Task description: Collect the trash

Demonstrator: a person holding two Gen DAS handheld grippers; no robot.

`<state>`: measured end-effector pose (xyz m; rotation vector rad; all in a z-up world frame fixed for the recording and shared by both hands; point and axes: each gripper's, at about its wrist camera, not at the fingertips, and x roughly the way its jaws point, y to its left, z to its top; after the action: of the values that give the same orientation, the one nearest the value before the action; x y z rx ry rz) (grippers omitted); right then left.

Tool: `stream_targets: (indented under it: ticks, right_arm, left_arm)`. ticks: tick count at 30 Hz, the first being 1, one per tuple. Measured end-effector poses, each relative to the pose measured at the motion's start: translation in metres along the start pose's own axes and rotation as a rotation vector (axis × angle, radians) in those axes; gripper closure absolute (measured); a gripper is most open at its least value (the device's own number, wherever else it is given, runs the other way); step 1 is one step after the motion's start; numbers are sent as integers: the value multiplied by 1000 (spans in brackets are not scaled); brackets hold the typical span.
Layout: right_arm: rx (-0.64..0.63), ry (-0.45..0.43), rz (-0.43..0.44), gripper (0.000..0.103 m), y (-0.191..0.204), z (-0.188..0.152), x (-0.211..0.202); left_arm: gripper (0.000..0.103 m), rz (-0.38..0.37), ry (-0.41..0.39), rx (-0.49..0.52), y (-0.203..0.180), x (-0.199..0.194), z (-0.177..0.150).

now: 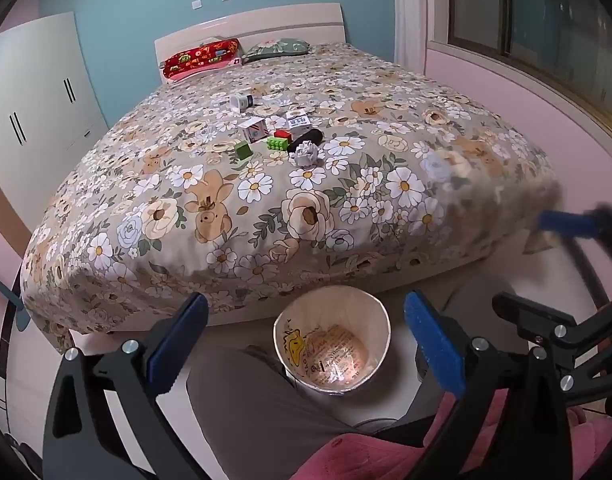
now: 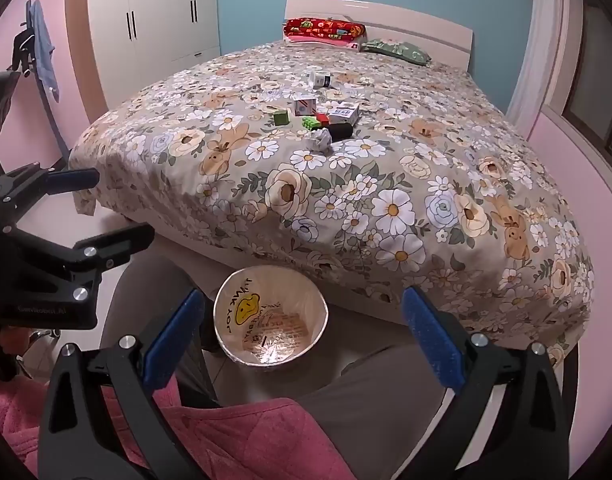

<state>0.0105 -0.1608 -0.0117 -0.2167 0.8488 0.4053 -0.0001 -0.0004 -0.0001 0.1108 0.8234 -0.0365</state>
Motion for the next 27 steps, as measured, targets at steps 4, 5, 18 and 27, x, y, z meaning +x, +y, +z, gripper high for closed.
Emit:
stream_targets:
  ticks: [4, 5, 18, 27]
  right_arm:
    - [4, -6, 1, 6, 1, 1, -1]
    - [4, -5, 0, 6, 2, 1, -1]
    - [7, -13, 1, 6, -3, 1, -2]
    - [10, -17, -6, 6, -4, 5, -7]
  left_arm:
    - [4, 4, 2, -2, 1, 0, 0]
    - [4, 5, 3, -4, 2, 0, 0]
    - [4, 11, 0, -2, 0, -5, 6]
    - [4, 13, 0, -4, 3, -3, 9]
